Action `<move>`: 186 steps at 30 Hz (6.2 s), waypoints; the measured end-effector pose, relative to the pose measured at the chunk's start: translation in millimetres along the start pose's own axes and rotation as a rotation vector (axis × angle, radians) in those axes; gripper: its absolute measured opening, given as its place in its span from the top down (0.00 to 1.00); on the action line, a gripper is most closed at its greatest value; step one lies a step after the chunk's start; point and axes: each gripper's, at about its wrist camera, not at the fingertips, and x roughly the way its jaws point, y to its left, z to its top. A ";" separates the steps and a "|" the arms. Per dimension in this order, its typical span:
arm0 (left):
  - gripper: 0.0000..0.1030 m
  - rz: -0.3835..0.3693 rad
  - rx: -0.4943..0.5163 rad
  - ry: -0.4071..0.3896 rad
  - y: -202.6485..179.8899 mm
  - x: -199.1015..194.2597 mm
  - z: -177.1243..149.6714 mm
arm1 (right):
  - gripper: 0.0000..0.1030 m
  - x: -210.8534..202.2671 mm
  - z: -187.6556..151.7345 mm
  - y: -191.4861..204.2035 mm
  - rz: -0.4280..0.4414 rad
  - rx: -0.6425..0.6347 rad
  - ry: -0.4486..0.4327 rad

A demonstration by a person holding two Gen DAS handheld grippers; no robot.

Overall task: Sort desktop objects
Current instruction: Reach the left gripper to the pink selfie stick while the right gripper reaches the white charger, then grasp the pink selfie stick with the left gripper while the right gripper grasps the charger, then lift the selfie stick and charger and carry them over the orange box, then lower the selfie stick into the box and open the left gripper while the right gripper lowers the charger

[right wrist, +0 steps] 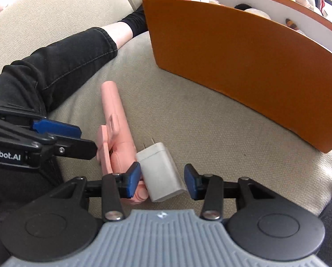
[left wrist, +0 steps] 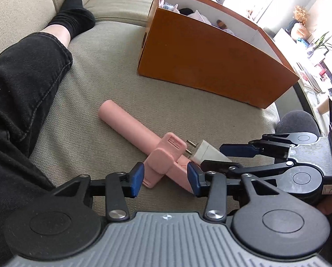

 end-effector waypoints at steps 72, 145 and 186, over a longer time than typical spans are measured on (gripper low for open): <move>0.70 0.057 0.309 -0.213 -46.5 -64.0 39.9 | 0.66 -89.2 23.5 -29.8 -0.010 -0.059 -0.120; 0.70 -0.296 1.416 0.174 -240.9 209.3 184.2 | 0.66 -115.5 109.8 -225.4 -0.270 0.184 -0.212; 0.68 0.013 0.423 -0.353 -46.6 -8.5 144.4 | 0.66 -8.9 173.3 -141.4 0.000 -0.001 0.113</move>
